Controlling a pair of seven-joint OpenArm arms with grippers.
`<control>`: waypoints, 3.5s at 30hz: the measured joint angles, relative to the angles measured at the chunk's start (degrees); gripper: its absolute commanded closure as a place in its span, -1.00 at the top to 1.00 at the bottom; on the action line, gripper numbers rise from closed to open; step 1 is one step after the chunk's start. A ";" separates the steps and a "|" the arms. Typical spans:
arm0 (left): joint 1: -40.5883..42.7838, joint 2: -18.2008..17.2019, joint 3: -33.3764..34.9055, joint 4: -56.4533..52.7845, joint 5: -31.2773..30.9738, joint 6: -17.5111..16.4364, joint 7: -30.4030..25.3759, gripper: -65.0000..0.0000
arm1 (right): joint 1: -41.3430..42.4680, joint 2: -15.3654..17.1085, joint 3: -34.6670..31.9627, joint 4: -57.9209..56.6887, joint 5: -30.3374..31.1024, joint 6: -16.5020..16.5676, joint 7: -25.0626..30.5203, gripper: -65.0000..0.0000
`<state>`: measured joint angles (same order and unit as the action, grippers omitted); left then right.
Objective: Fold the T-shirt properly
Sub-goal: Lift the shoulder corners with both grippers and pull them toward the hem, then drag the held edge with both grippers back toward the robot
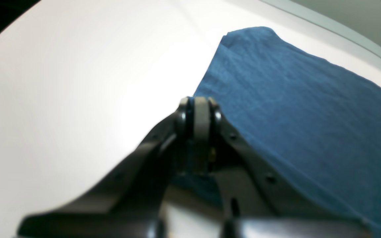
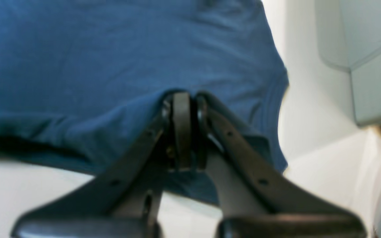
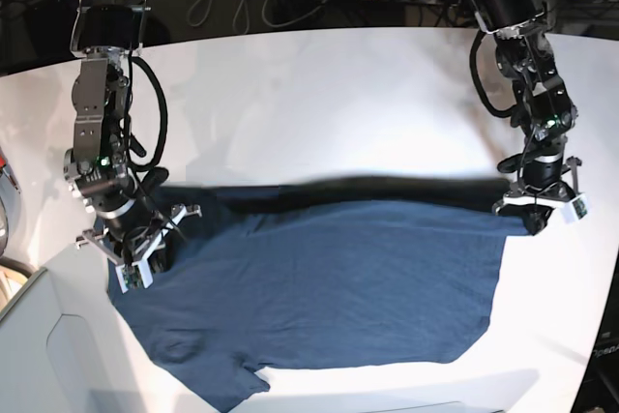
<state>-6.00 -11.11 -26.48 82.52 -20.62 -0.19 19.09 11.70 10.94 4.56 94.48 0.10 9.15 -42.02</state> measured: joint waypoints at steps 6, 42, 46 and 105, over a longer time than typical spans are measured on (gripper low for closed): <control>-6.47 0.00 0.02 -4.48 0.11 -0.02 0.04 -1.00 | 6.88 0.00 -0.24 -9.92 -0.17 0.50 3.28 -1.00; -13.68 -2.05 4.24 -12.81 0.00 0.20 -0.02 -0.08 | 12.68 1.11 -0.26 -23.91 -0.46 2.80 5.64 0.03; -12.35 -2.25 3.89 -7.23 -0.11 0.44 -0.52 -0.07 | 12.61 2.51 -0.17 -23.87 -0.46 2.82 5.66 0.03; -9.53 -2.36 4.98 -29.92 -0.46 -0.09 -8.59 -1.00 | 2.73 8.90 10.32 -40.46 0.55 2.99 23.26 0.13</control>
<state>-15.53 -13.47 -21.50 52.60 -21.08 -0.27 10.50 14.44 19.84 14.87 54.02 0.64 12.14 -18.76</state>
